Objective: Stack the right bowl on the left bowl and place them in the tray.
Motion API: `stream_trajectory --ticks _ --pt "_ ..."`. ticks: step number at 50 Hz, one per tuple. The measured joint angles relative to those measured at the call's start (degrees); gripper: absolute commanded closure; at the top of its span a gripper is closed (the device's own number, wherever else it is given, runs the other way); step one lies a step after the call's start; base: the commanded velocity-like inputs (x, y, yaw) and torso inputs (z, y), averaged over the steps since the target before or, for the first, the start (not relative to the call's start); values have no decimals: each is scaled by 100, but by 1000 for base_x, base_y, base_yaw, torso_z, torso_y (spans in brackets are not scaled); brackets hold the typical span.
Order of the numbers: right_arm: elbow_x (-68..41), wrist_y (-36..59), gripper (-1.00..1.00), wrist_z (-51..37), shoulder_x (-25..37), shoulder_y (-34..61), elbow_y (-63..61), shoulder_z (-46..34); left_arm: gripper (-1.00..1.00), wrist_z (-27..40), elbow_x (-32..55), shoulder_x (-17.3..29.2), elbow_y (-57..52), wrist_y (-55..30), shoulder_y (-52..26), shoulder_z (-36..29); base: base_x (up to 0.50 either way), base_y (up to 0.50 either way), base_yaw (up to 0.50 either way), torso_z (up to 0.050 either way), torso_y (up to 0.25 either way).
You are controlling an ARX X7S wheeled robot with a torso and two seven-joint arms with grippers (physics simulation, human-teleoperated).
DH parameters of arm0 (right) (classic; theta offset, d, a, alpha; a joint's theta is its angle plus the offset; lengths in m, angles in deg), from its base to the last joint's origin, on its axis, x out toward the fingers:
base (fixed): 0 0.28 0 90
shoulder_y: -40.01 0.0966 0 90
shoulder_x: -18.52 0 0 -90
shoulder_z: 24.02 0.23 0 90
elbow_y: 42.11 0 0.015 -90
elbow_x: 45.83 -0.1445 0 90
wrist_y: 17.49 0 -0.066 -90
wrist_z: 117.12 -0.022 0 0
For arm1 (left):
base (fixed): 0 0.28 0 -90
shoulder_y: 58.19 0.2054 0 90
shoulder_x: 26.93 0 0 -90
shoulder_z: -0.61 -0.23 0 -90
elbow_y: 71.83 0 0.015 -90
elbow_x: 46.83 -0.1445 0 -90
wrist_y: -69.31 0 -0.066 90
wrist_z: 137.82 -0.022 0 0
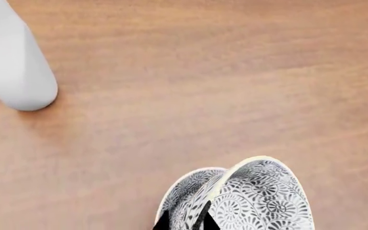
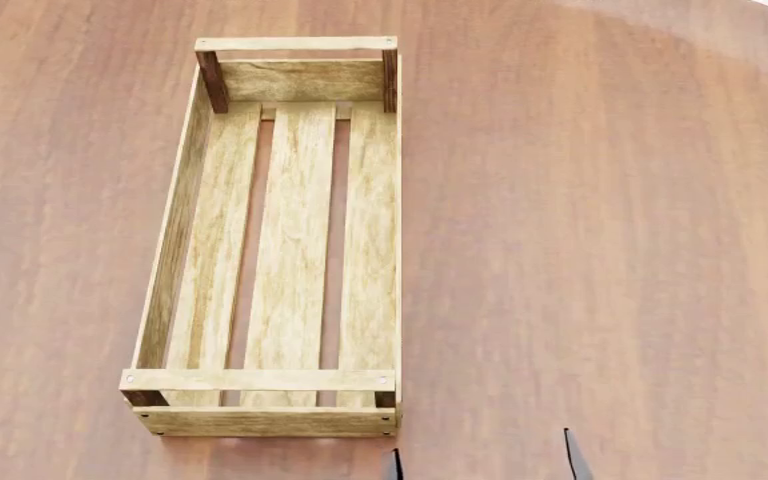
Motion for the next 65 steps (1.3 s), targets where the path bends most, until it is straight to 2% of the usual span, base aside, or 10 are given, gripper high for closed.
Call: stream_trajectory --ticks 23,65 --pt "-7 42 -100 -9 18 25 8 -46 -100 -101 -176 -16 9 198 -1 -108 0 0 0 0 0" --pt "18 128 -100 -39 40 39 9 -129 -100 -546 322 -148 835 241 -315 300 0 0 0 0 0"
